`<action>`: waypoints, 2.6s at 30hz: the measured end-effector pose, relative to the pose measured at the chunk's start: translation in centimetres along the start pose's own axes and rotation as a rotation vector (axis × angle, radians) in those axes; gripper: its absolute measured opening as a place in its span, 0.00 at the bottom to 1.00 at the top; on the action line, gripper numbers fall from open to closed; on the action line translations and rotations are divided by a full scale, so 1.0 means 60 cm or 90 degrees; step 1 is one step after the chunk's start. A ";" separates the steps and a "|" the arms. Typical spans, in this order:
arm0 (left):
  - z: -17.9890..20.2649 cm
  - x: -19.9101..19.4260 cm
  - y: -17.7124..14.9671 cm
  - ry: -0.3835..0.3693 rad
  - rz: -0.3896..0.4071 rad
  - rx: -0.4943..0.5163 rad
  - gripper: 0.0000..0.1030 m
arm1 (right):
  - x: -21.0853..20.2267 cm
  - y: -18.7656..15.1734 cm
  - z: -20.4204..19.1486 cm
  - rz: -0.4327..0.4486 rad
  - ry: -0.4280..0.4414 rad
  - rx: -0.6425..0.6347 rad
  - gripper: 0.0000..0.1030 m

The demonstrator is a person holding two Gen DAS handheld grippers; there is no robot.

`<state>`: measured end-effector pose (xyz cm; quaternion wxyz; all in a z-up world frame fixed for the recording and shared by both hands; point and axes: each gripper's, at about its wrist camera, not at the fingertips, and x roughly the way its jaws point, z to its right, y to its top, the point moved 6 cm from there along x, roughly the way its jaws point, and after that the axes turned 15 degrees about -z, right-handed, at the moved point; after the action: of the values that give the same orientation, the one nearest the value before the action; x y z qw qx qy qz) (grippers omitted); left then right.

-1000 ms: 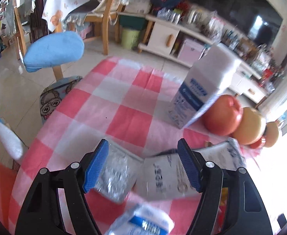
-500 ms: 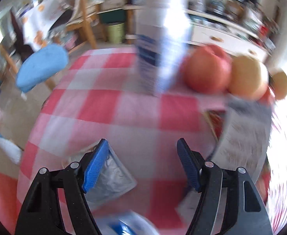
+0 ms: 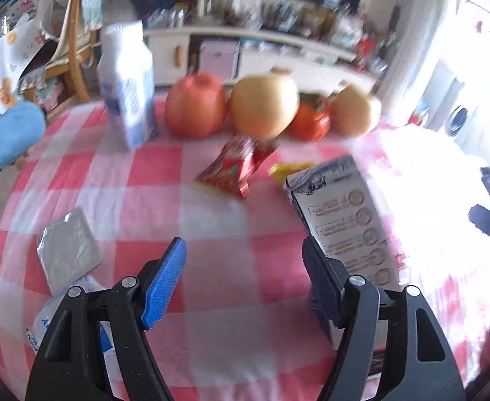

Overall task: Collect trash
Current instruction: 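Lower the left tool toward the red snack packet while the right tool reaches the milk carton, then close the left tool on the red snack packet while the right tool grips the milk carton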

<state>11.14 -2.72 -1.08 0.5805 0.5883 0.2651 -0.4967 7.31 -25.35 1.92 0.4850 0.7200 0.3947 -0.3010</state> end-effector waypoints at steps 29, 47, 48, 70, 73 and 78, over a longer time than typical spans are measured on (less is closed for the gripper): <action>-0.019 0.082 0.122 0.078 -0.007 0.069 0.71 | 0.049 -0.036 -0.072 -0.099 0.092 -0.038 0.96; -0.015 0.116 0.124 0.063 -0.025 0.038 0.40 | 0.088 -0.057 -0.092 -0.137 0.055 -0.068 0.96; -0.014 0.112 0.116 0.058 -0.024 0.035 0.39 | 0.093 -0.059 -0.090 -0.145 0.048 -0.068 0.96; -0.038 -0.080 -0.058 0.031 0.050 -0.036 0.39 | 0.091 -0.110 -0.195 -0.132 0.064 -0.201 0.82; -0.048 -0.093 -0.083 0.032 0.059 -0.056 0.39 | 0.104 -0.126 -0.215 -0.139 0.037 -0.226 0.80; -0.071 -0.105 -0.109 0.026 0.069 -0.080 0.39 | 0.118 -0.138 -0.232 -0.117 -0.034 -0.280 0.80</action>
<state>4.23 4.20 1.11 0.6369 0.5740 0.2756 -0.4348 4.47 -8.55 -2.82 0.6112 0.5496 0.5016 -0.2698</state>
